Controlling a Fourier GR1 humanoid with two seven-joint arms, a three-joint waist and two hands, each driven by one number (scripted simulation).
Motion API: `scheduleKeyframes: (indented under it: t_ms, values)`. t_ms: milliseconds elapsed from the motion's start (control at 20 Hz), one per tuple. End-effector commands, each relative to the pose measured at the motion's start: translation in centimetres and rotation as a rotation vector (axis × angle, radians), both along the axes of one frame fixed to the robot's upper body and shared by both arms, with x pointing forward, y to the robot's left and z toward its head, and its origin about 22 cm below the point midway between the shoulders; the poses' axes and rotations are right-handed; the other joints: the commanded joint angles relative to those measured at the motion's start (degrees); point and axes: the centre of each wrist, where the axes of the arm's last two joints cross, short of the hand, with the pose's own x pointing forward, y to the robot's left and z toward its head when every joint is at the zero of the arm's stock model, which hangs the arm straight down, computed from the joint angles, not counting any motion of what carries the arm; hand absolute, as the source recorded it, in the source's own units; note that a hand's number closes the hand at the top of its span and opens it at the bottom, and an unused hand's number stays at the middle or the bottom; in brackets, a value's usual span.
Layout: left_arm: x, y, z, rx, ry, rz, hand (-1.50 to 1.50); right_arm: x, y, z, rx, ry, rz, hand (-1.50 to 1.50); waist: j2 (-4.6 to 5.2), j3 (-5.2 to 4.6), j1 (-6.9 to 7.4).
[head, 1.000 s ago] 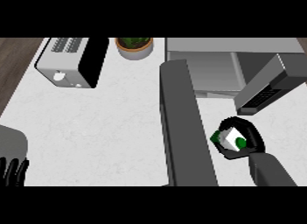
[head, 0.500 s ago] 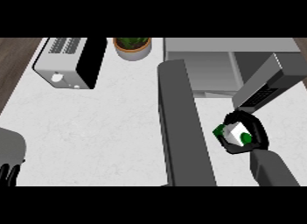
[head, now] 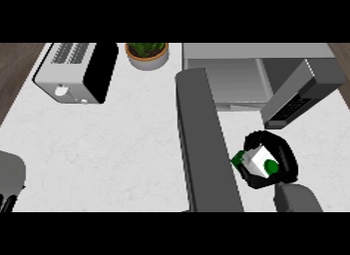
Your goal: Pick up the milk, place it into the microwave and close the microwave
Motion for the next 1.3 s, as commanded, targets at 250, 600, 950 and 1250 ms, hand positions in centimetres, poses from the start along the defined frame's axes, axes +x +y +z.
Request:
scheduleKeyframes:
  t_ms: [250, 600, 950, 1250]
  values:
    - [1.0, 1.3, 0.7, -0.012, -0.014, -0.006, -1.50, -5.0, 3.1, 5.9, 0.044, 0.033, -0.031, 1.50, 0.35, 0.07, 0.36]
    - [-1.5, 1.2, -0.3, -0.022, 0.002, 0.011, -1.50, -1.8, 7.8, 8.7, 0.000, -0.035, -0.084, 1.50, 0.45, 0.11, 1.35]
    - [-1.1, 2.8, -0.3, -0.002, 0.013, 0.010, -1.50, 2.8, 10.3, 9.8, -0.113, -0.050, -0.203, 1.50, 0.57, 0.11, 1.83]
    - [-0.7, 4.3, -0.1, -0.004, 0.007, 0.002, -1.50, 6.7, 9.1, 9.1, -0.168, 0.037, -0.316, 1.50, 0.71, 0.12, 1.89]
